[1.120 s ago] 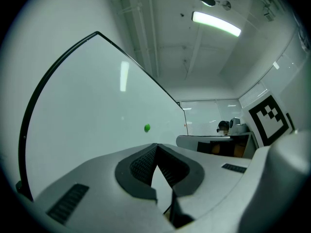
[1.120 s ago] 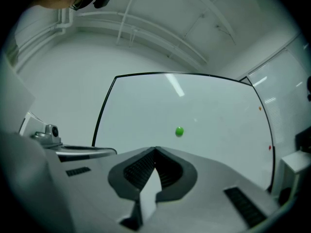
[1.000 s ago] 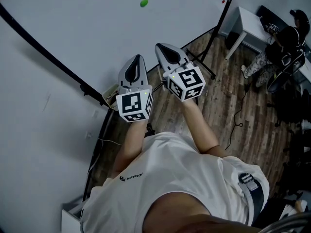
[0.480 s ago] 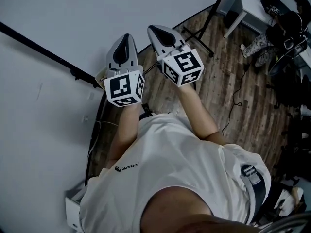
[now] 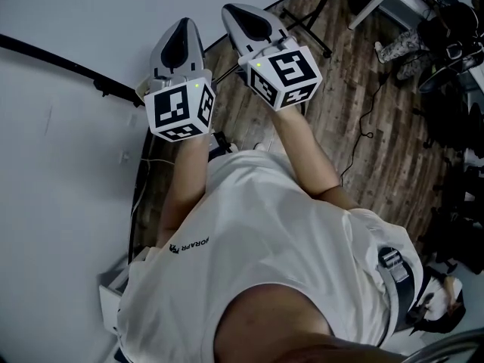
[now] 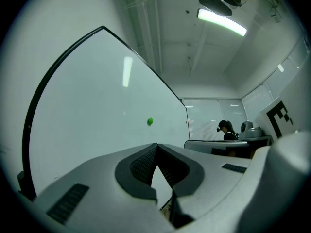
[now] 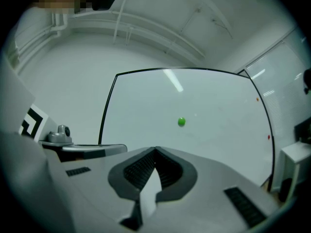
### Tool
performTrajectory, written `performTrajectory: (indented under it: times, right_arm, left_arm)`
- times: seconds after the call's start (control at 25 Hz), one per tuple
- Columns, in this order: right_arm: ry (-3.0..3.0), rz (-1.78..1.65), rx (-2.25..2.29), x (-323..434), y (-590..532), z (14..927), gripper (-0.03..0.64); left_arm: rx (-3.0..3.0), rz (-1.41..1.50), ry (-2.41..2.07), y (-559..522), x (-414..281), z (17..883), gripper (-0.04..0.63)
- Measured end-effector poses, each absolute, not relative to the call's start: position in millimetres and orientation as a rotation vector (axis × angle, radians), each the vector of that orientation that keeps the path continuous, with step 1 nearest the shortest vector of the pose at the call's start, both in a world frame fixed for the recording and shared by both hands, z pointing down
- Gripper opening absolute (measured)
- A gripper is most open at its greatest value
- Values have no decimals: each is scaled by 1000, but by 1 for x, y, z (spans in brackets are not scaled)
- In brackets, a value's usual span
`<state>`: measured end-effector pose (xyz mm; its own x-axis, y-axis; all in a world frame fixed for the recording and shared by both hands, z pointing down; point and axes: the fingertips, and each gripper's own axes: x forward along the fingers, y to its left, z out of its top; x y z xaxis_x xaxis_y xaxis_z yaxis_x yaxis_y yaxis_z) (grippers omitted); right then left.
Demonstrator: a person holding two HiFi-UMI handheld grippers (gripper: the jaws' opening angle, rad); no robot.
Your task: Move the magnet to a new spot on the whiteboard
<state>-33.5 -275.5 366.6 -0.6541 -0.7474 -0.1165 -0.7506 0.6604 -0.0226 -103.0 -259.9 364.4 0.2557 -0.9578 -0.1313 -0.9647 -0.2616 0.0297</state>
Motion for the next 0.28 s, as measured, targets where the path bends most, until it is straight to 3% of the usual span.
performTrajectory:
  times: [0.28]
  right_arm:
    - [2753, 36, -1258, -25, -272, 365, 14]
  left_arm:
    - [-2452, 180, 1856, -257, -91, 363, 2]
